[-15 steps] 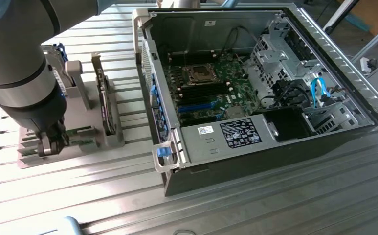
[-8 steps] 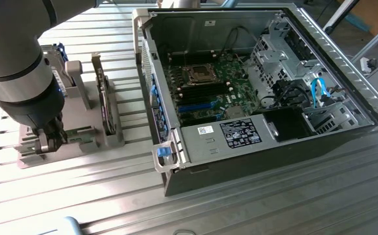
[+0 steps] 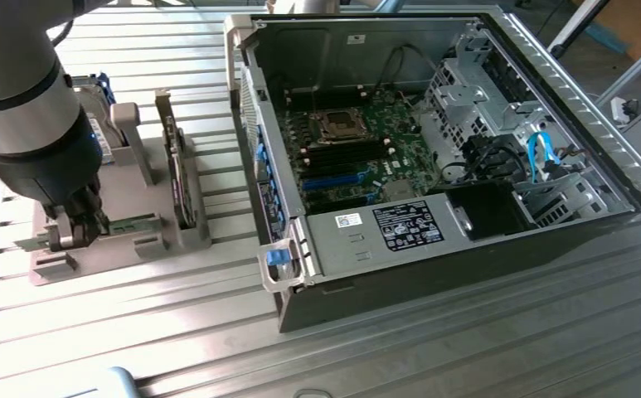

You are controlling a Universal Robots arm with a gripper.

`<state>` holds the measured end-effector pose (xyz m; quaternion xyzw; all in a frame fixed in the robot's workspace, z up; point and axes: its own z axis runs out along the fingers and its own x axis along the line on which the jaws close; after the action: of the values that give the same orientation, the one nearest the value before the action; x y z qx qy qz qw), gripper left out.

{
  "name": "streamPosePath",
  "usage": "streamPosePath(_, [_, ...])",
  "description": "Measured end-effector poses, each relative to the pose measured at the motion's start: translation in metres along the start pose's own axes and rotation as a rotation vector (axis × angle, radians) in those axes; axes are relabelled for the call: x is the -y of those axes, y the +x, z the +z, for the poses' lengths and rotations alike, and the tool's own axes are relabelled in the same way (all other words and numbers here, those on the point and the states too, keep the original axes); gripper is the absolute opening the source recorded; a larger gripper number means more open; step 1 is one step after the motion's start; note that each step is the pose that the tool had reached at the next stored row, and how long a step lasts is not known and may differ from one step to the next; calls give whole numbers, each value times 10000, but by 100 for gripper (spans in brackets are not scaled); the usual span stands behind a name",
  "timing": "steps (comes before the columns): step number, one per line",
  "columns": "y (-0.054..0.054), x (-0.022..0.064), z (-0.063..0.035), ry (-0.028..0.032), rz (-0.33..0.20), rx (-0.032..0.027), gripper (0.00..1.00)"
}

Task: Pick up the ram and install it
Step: 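Pick up the ram and move it above insertion slot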

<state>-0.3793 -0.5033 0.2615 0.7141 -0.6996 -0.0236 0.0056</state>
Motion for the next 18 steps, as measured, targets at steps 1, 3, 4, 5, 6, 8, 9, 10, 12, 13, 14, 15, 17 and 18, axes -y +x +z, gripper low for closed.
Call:
streamPosePath(1, [-1, 0, -31, 1, 0, 1, 12])
streamPosePath(3, [-2, 0, -81, 0, 0, 0, 12])
streamPosePath(4, [-2, 0, -105, 0, 0, 0, 12])
streamPosePath(5, [-3, 0, -123, 1, 0, 1, 12])
streamPosePath(6, [-4, 1, -154, 1, -1, 0, 12])
streamPosePath(8, [-6, 2, -235, 1, 0, 0, 12])
streamPosePath(9, [-6, 1, -255, 0, 0, 0, 12])
streamPosePath(10, [-7, 2, -272, 0, 0, 0, 12])
streamPosePath(12, [-8, 1, -324, 0, 0, 0, 12])
streamPosePath(13, [-9, 2, -357, 0, 0, 0, 12])
streamPosePath(14, [-10, 2, -385, 0, 0, 0, 12])
streamPosePath(15, [-10, 2, -401, 1, 0, 1, 12])
streamPosePath(17, [-11, 1, -438, 1, 0, 0, 12])
streamPosePath(18, [-11, 1, -446, 0, 0, 0, 12])
